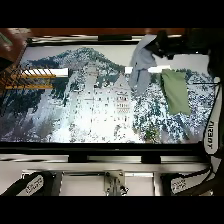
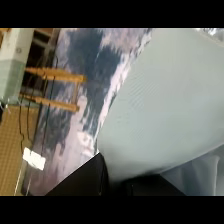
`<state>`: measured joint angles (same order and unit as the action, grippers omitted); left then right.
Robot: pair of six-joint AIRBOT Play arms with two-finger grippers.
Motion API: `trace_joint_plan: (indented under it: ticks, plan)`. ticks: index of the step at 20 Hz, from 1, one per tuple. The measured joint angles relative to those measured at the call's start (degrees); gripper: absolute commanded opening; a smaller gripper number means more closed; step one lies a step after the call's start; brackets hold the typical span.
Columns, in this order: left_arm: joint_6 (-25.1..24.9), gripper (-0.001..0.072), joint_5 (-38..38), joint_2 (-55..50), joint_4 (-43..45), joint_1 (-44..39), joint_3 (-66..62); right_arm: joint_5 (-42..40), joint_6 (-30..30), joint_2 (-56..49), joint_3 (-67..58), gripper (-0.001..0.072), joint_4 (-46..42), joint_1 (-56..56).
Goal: Fold the shirts.
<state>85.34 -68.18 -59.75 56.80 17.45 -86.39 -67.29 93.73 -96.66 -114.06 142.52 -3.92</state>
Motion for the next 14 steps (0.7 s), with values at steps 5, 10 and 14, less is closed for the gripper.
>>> trace_joint_plan:
  ticks: [5, 10, 14]
  plan:
    - [0.0, 0.0034, 0.0, 0.0, 0.0, -0.9, 0.0, 7.9, 0.0, -0.9, -2.5, 0.0060, -0.4, -6.1]
    - [-0.4, 0.0034, 0.0, 0.0, 0.0, -3.0, 0.0, 21.9, 1.7, -2.8, -3.0, 0.0060, -0.4, -8.3]
    - [-0.7, 0.0034, 0.0, 0.0, 0.0, -5.0, 0.0, 35.0, 2.7, -5.0, -3.1, 0.0060, -0.3, -7.7]
